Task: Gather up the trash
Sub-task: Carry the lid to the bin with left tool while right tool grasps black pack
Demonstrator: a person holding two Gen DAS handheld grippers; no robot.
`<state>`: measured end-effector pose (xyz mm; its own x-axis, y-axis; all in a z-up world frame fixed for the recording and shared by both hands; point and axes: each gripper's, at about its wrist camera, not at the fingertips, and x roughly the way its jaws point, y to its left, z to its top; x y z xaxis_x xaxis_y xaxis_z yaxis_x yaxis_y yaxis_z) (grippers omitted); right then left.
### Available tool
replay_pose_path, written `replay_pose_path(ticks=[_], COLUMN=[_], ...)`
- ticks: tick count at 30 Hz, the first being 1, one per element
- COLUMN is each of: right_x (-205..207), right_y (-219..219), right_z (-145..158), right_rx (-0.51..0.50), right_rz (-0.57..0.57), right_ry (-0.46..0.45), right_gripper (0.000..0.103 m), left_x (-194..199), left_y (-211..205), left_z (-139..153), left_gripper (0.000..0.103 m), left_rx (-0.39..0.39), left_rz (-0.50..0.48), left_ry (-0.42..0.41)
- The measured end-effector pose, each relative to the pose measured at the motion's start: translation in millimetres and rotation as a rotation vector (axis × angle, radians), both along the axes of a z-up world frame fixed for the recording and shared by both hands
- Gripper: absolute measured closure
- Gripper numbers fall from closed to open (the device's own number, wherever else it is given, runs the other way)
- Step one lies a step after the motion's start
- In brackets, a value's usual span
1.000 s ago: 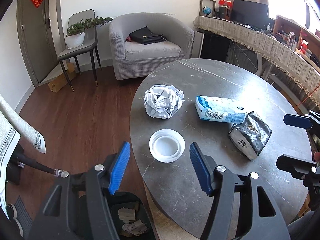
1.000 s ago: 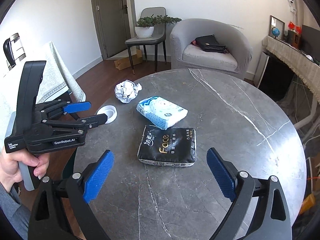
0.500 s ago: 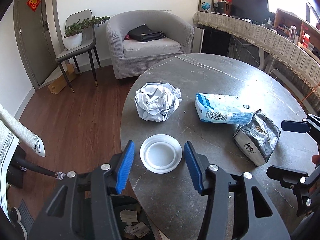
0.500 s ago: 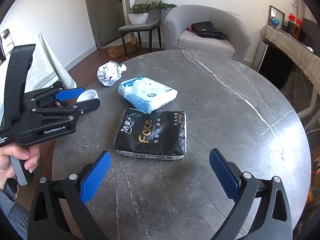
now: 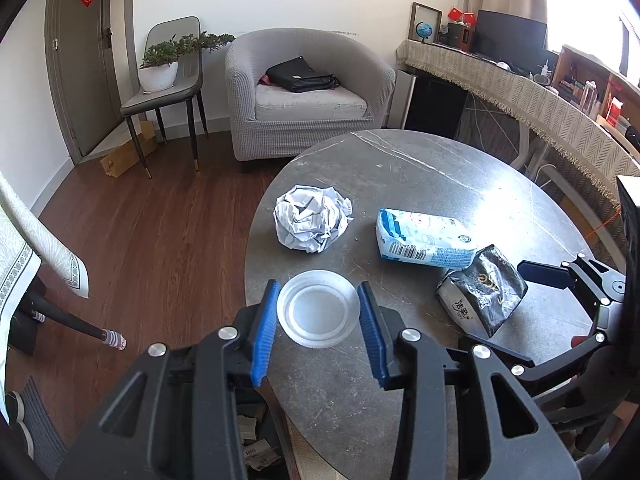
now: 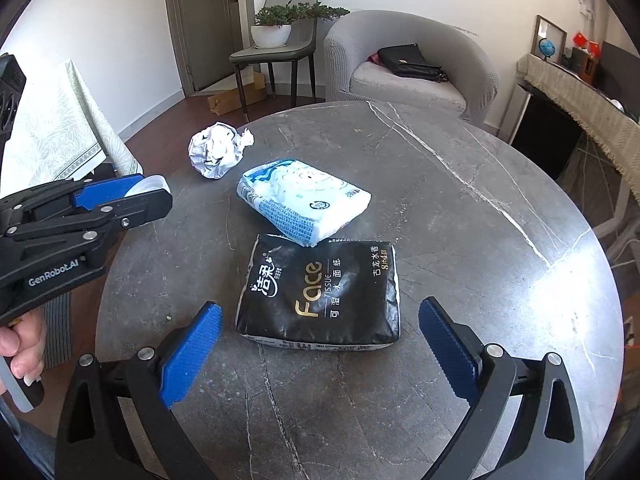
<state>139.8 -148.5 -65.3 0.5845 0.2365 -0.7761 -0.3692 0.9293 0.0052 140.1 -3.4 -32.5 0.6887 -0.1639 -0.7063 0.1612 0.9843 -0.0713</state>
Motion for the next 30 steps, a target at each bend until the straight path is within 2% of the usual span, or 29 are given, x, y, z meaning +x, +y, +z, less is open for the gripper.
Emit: replay_pose_path(ticks=[15,17,18,30], right_x=[10.9,10.1,8.6,-25.3], right_y=[13.3,17.2,17.6,26.7], right_z=[-4.4,-0.3,2.7,13.8], right_rx=[-0.002,-0.006,-0.007,-0.03], right_rz=[-0.039,-0.03,-0.028,0.02], right_ry=[0.042,0.046,0.049,0.051], right_gripper=[0.004,0.015,0.031,0.032], left_x=[-25.0,-28.5,-30.0,-51.0], left_y=[11.8,16.9,20.0,50.7], left_z=[12.1,12.0,12.4,21.1], left_gripper=[0.061,0.061,0.061,0.061], left_rx=[-0.059,-0.061,-0.064,-0.095], left_rz=[0.018,0.024,0.027,0.074], left_ry=[0.021,0.021,0.019,-0.006])
